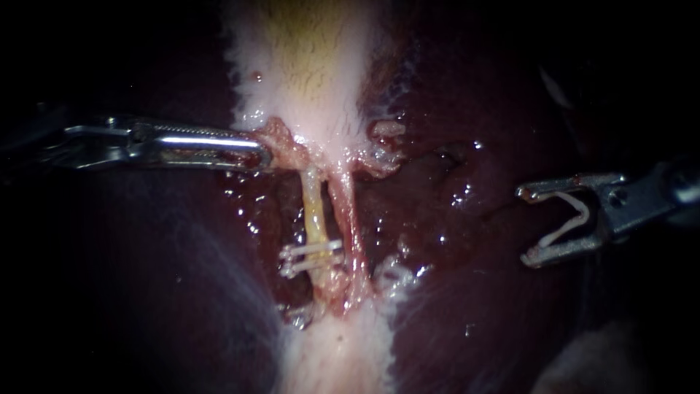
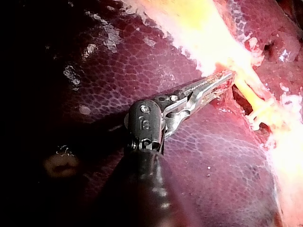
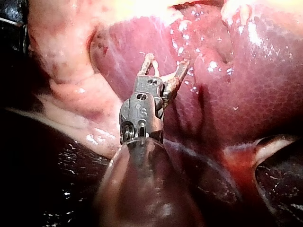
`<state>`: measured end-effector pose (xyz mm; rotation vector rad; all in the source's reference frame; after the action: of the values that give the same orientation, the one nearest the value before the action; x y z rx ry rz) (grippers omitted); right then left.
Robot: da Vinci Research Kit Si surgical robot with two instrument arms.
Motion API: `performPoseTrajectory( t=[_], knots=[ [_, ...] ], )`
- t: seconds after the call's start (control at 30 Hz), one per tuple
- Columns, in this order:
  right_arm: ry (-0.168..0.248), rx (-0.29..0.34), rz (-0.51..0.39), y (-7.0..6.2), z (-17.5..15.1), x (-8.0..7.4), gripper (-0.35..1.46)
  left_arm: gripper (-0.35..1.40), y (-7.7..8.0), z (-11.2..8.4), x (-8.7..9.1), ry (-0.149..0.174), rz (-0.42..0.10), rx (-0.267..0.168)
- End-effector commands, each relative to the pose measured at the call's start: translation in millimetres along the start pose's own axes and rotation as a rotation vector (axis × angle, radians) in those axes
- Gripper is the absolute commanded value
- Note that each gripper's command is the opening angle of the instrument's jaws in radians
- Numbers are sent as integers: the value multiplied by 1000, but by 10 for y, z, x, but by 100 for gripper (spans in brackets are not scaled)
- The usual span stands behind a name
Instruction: Clipping third clip left tube
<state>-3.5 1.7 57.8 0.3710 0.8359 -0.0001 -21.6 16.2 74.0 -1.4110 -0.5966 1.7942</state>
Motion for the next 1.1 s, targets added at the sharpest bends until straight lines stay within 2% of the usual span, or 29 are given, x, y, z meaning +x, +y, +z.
performPoseTrajectory(
  t=[0.03,0.27,0.47,0.67,0.83,1.1],
  knots=[
    [0,0,0,0,0,0,50,-35,0,-1,0,0,-1,-1],
    [0,-1,0,0,1,1,50,-35,4,-10,7,-2,-5,-7],
    [0,-1,1,0,2,2,50,-35,14,-36,32,-6,-20,-10],
    [0,-2,1,0,3,2,50,-35,23,-62,54,19,-29,-6],
    [0,-2,1,0,3,2,50,-35,28,-75,58,27,-26,-1],
    [0,0,2,0,5,4,50,-35,28,-79,57,27,-25,0]
  ],
)
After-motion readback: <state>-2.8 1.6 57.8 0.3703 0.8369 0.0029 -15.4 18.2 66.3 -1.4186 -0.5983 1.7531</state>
